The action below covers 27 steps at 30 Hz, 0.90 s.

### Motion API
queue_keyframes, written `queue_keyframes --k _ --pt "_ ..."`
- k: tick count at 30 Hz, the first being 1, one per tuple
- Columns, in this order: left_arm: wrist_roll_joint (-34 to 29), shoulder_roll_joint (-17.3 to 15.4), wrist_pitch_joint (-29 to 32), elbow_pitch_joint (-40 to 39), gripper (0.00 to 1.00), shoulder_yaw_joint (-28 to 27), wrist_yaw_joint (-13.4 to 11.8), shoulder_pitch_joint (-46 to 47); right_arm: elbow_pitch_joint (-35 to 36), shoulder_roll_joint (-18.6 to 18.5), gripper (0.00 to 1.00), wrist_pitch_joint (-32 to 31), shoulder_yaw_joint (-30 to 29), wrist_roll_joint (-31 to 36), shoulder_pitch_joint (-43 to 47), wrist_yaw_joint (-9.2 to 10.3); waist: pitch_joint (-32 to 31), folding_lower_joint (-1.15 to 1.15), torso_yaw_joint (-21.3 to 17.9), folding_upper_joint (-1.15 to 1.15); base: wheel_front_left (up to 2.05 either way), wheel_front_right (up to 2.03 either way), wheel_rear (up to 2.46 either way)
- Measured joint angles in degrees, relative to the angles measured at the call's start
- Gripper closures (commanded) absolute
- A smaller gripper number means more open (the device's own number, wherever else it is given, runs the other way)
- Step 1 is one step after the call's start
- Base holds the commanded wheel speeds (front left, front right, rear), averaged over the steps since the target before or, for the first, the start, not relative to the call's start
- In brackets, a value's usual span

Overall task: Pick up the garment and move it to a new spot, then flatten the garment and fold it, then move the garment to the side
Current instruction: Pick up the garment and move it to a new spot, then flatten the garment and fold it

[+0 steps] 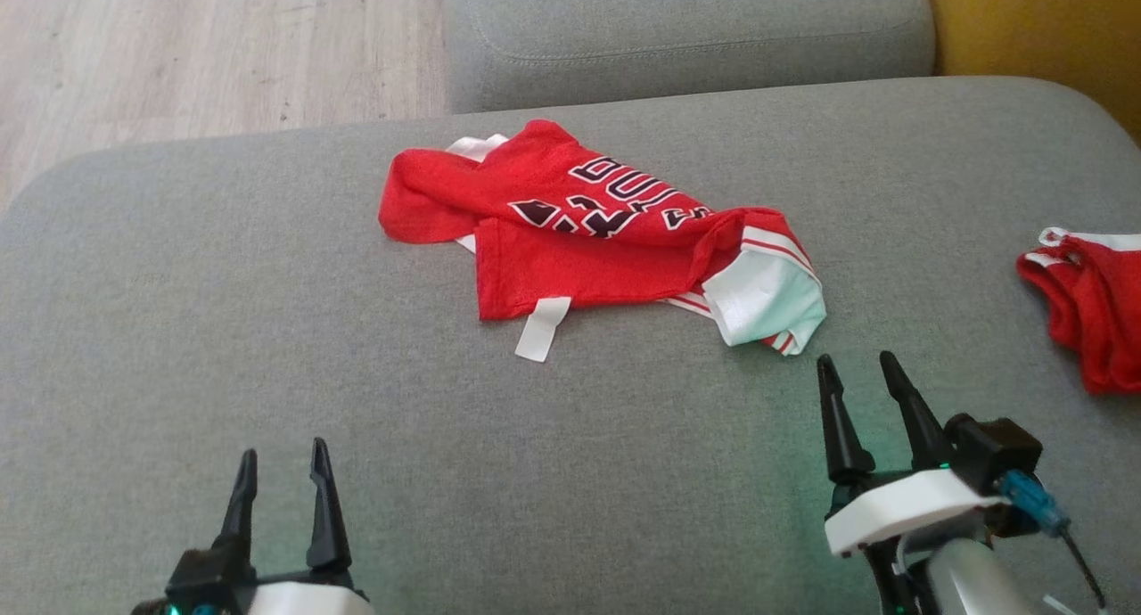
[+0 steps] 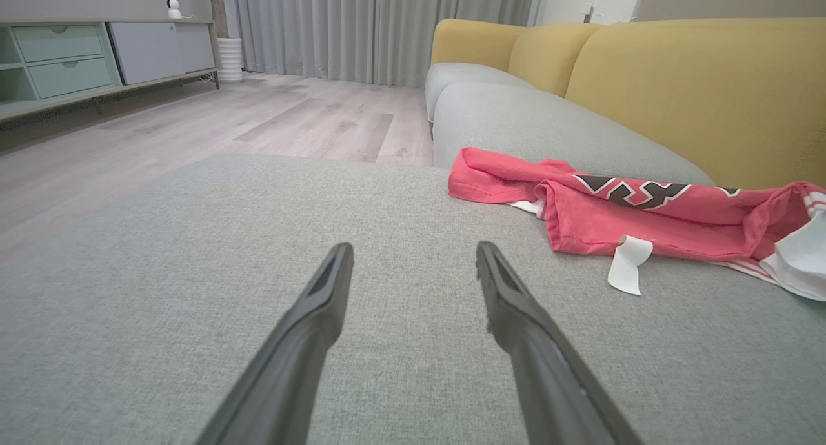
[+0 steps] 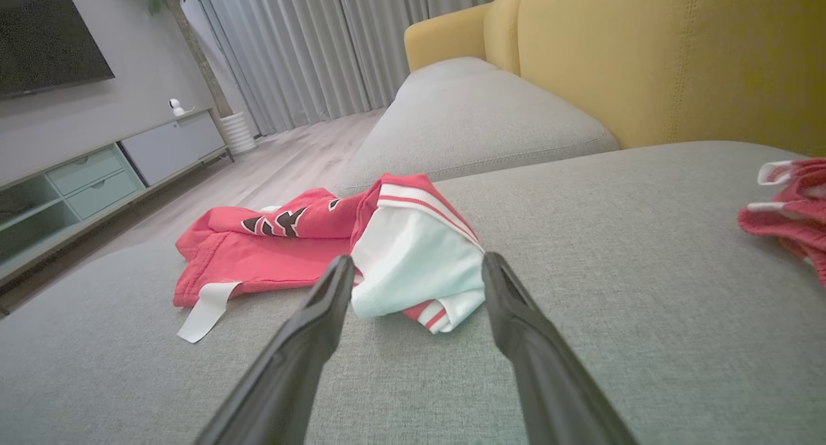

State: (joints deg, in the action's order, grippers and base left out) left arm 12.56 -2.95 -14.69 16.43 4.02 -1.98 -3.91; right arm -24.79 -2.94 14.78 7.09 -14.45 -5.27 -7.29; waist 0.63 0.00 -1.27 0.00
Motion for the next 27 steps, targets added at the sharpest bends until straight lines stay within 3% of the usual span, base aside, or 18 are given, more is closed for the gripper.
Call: queue_keyframes --k 8,20,27 --pt "1.2 0.0 0.0 0.0 0.0 3.3 0.0 0.4 -3.3 0.0 0.0 0.0 1.5 2.0 -1.6 0.0 1.6 0.0 1.6 0.0 0.0 0.0 0.0" --pt "2.0 0.1 0.0 0.0 0.0 7.1 0.0 3.8 -12.6 0.0 0.0 0.0 -1.6 4.0 -9.7 0.0 7.1 0.01 7.6 0.0 0.0 0.0 0.0" --pt "3.3 0.0 0.0 0.0 0.0 7.7 0.0 4.6 -13.1 0.0 0.0 0.0 -2.2 4.0 -11.3 0.0 10.1 0.01 9.1 0.0 0.0 0.0 0.0"
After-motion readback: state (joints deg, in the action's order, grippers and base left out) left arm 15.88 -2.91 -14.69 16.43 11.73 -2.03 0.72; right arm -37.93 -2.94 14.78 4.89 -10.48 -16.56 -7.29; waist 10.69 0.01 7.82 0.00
